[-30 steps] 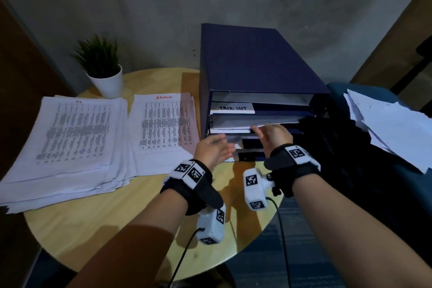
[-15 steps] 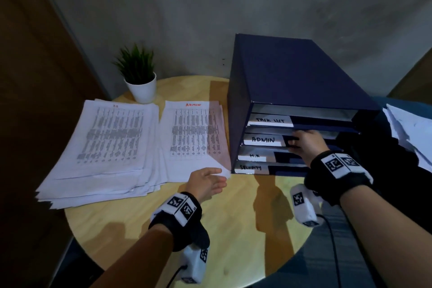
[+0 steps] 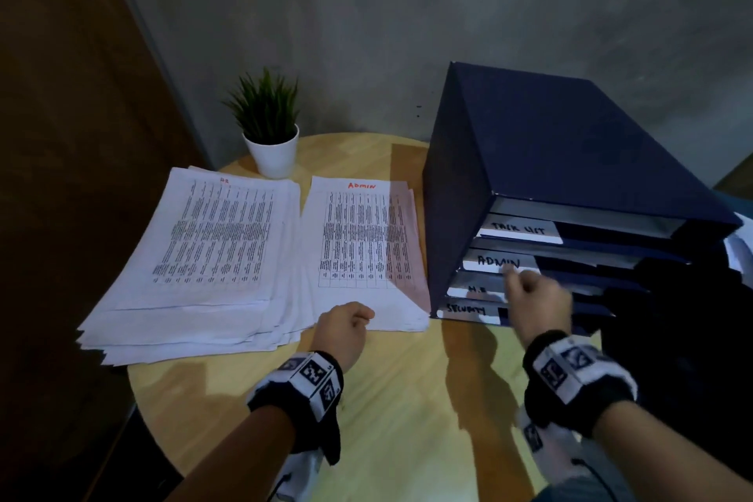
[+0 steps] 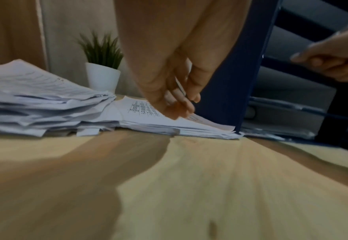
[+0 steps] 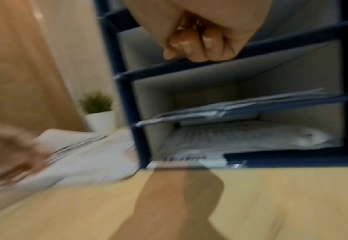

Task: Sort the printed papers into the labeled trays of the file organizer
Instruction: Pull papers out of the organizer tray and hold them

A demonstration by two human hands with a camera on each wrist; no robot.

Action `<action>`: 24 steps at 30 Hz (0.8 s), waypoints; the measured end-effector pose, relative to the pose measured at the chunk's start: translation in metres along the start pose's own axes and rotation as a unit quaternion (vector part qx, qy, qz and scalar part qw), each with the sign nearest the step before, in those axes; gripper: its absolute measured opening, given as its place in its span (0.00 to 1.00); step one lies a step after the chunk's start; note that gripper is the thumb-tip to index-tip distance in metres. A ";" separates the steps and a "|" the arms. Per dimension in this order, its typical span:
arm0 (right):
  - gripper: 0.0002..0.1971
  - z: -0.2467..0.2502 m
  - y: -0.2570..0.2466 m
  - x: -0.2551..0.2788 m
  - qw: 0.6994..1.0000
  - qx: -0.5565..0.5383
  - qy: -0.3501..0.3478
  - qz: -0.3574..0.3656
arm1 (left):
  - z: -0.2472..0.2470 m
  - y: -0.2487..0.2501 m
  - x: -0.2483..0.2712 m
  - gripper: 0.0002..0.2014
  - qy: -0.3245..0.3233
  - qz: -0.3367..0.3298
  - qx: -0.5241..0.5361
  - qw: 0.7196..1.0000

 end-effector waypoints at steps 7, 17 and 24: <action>0.14 -0.100 -0.008 0.073 0.950 0.122 -0.258 0.124 | 0.002 -0.008 -0.030 0.16 -0.015 -0.046 -0.184 0.982; 0.30 -0.156 -0.015 0.088 0.869 0.296 -0.350 0.185 | -0.016 0.003 -0.043 0.19 -0.127 -0.126 -0.420 0.890; 0.24 -0.153 -0.013 0.093 0.902 0.250 -0.313 0.160 | -0.016 0.002 -0.049 0.20 -0.141 -0.150 -0.478 0.854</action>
Point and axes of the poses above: each hand's wrist, its own x-axis away from the middle knuckle, its own z-axis out of the back of the hand, y = z × x, the point moved 5 cm from there along -x, towards the middle knuckle, and after that the axes turned 1 degree about y, right-handed, at the moved point
